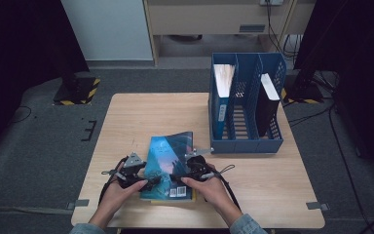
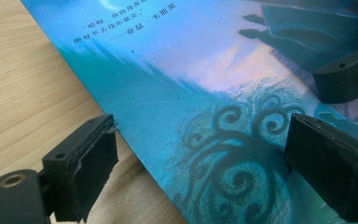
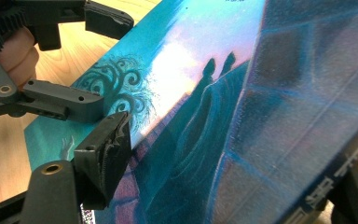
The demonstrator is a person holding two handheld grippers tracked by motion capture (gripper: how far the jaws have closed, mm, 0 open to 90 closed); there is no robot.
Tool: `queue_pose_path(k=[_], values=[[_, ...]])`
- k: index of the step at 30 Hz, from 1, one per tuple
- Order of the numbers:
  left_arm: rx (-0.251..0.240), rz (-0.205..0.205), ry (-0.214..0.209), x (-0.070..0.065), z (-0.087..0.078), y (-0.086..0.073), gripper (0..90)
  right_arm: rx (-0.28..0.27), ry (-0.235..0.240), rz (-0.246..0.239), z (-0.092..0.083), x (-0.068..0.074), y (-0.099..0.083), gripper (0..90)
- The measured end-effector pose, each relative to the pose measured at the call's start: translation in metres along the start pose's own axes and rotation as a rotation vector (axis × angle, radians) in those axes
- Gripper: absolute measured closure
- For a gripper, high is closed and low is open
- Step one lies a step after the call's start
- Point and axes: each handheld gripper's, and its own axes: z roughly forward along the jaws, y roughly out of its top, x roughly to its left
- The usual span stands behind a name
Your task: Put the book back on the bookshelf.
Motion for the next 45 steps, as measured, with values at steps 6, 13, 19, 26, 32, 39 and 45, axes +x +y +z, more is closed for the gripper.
queue_pose_path(k=[6,13,19,26,32,39,45], values=[[0.015,-0.02,-0.018,0.005,0.003,0.001,5.6,-0.013,0.005,0.001,0.0,-0.001,-0.002,27.1],[0.036,-0.045,-0.069,0.011,0.007,0.002,4.1,-0.016,0.005,-0.007,0.0,-0.001,-0.003,27.5],[0.067,-0.064,-0.11,0.017,0.009,0.004,3.6,-0.007,0.013,-0.009,-0.001,-0.002,-0.001,27.2],[0.11,-0.073,-0.132,0.02,0.01,0.009,4.4,0.011,0.027,-0.018,-0.001,-0.003,0.001,26.3],[0.128,-0.081,-0.112,0.025,0.003,0.014,18.2,0.042,0.043,-0.013,-0.003,-0.006,0.006,30.8],[0.143,-0.092,-0.084,0.031,-0.005,0.021,40.1,0.068,0.042,-0.03,-0.004,-0.004,0.013,34.4],[0.163,-0.075,-0.064,0.034,-0.008,0.026,54.8,0.062,0.045,-0.071,-0.009,0.003,0.022,39.7]])
